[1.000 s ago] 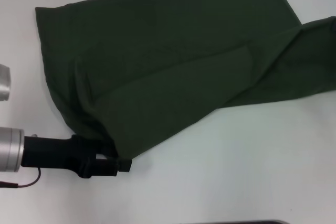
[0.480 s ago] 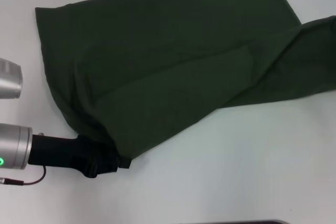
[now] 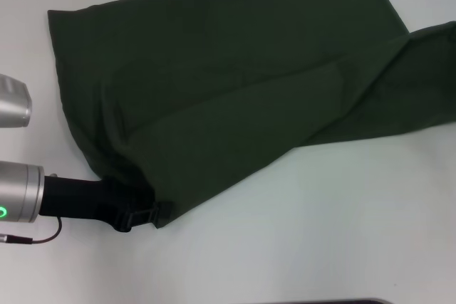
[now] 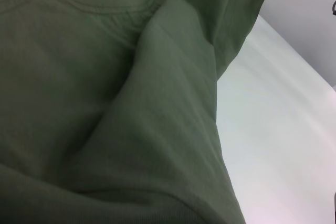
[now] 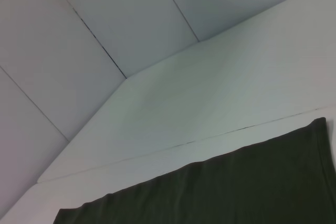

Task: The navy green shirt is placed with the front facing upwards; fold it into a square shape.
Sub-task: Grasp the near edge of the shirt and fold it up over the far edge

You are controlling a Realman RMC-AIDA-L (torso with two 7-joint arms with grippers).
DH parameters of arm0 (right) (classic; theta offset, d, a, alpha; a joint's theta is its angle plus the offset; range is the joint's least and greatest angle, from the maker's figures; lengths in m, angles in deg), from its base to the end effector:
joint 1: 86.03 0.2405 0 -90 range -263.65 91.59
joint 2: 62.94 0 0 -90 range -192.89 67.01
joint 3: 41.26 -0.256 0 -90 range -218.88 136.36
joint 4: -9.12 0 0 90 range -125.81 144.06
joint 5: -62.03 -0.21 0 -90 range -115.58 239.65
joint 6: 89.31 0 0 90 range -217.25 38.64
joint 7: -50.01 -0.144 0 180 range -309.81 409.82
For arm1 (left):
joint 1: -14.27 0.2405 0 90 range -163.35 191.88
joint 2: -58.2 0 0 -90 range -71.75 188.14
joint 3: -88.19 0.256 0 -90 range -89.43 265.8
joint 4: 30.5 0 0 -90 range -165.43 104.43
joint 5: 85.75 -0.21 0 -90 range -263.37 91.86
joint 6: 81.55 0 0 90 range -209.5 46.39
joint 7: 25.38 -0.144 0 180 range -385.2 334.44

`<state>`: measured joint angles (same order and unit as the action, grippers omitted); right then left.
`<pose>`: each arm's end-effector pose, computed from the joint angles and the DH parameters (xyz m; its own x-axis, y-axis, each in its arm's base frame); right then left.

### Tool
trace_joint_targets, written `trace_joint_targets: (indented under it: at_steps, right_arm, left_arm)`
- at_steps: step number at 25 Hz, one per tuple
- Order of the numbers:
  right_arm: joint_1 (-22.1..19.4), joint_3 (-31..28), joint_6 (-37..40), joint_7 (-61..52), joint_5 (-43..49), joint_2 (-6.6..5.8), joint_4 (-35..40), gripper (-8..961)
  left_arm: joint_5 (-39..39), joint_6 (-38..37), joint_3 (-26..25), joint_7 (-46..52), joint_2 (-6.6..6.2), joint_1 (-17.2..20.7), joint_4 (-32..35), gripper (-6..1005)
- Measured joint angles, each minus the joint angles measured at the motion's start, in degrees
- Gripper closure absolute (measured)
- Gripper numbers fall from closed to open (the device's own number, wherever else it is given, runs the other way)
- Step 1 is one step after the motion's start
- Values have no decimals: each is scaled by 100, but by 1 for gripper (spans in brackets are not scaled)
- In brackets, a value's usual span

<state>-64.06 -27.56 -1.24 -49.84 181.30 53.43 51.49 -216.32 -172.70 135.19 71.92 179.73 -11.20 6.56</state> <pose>0.3550 0.2984 0.0894 0.3632 -0.5450 -0.7557 -0.9070 -0.3923 -0.1530 -0.2981 0.2652 -0.0484 0.6788 0.7135 0.1738 0.7067 -0.6990 0.1096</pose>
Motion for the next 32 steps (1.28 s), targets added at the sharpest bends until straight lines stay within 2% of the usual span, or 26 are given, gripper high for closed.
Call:
trace_joint_targets:
  at_steps: [20, 25, 32]
  right_arm:
    - [15, -9, -24, 15, 0, 6, 0, 931]
    - [31, -17, -27, 18, 0, 9, 0, 930]
    - [22, -17, -49, 26, 0, 9, 0, 931]
  left_arm:
    - [-90, -68, 132, 178, -41, -38, -24, 922]
    - [-114, -116, -10, 218, -26, -45, 1, 918]
    - [-106, -231, -190, 216, -73, -57, 25, 673]
